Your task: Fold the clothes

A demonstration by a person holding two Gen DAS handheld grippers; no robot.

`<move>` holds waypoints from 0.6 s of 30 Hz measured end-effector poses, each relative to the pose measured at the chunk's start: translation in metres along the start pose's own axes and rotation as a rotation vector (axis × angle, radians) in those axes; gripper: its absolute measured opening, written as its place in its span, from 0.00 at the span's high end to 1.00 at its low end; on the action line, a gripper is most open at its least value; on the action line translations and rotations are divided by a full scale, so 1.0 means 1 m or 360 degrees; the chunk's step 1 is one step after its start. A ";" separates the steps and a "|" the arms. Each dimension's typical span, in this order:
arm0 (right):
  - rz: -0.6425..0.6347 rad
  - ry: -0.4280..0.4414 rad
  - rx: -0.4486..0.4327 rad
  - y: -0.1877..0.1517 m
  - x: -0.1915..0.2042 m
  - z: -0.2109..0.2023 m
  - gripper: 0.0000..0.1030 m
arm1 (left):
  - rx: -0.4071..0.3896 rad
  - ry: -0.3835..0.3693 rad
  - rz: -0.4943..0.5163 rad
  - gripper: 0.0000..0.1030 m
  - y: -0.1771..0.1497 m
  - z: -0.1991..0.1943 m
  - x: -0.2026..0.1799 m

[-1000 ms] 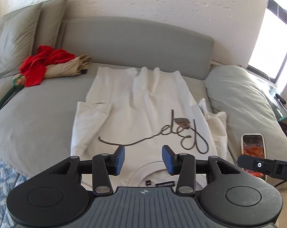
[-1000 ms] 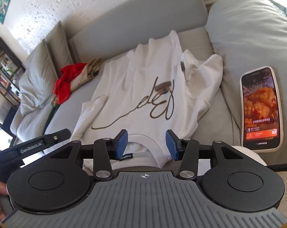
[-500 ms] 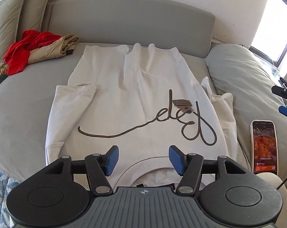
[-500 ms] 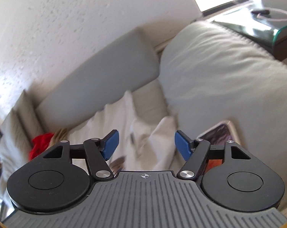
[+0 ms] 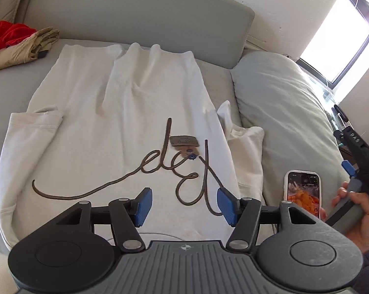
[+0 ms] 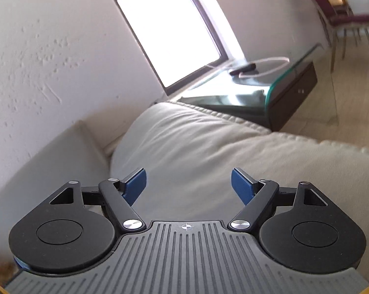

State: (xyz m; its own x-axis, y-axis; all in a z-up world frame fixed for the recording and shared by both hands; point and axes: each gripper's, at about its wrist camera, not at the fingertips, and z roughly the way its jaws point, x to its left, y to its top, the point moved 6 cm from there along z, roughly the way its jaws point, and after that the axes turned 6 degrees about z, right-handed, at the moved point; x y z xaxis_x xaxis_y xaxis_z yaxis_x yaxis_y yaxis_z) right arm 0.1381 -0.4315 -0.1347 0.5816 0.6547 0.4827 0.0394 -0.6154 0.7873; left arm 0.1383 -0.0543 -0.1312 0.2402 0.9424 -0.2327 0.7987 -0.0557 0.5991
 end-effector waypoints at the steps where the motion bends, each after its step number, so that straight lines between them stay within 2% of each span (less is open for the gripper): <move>1: -0.0020 0.0013 0.0033 -0.004 -0.001 0.005 0.21 | -0.0003 0.0011 0.0004 0.44 -0.001 0.002 0.000; 4: -0.0152 0.0052 0.0101 -0.019 0.005 0.015 0.21 | 0.0010 0.0048 -0.0049 0.44 -0.003 0.008 0.008; 6: -0.0271 0.0063 0.0080 -0.025 0.014 0.019 0.20 | 0.0010 0.0062 -0.0086 0.44 -0.003 0.011 0.013; 8: -0.0315 0.0077 0.0070 -0.025 0.024 0.025 0.20 | -0.0010 0.0082 -0.0102 0.44 -0.002 0.011 0.018; 10: -0.0303 0.0109 -0.0011 -0.020 0.035 0.027 0.20 | -0.0034 0.0100 -0.0095 0.44 0.000 0.010 0.019; 13: -0.0420 0.0207 0.0009 -0.016 0.057 0.036 0.18 | -0.0057 0.0109 -0.0082 0.44 0.002 0.008 0.022; 16: -0.0512 0.0354 0.0260 -0.029 0.079 0.048 0.20 | -0.0053 0.0110 -0.0092 0.44 -0.001 0.008 0.024; 18: -0.0548 0.0459 0.0513 -0.045 0.090 0.056 0.38 | -0.0045 0.0117 -0.0106 0.44 -0.003 0.008 0.027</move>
State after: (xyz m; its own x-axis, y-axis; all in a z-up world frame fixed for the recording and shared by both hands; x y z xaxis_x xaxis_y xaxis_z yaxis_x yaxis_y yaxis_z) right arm 0.2347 -0.3695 -0.1479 0.2467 0.9077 0.3395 0.4610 -0.4180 0.7828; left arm 0.1471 -0.0310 -0.1459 0.1451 0.9655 -0.2162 0.7953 0.0162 0.6060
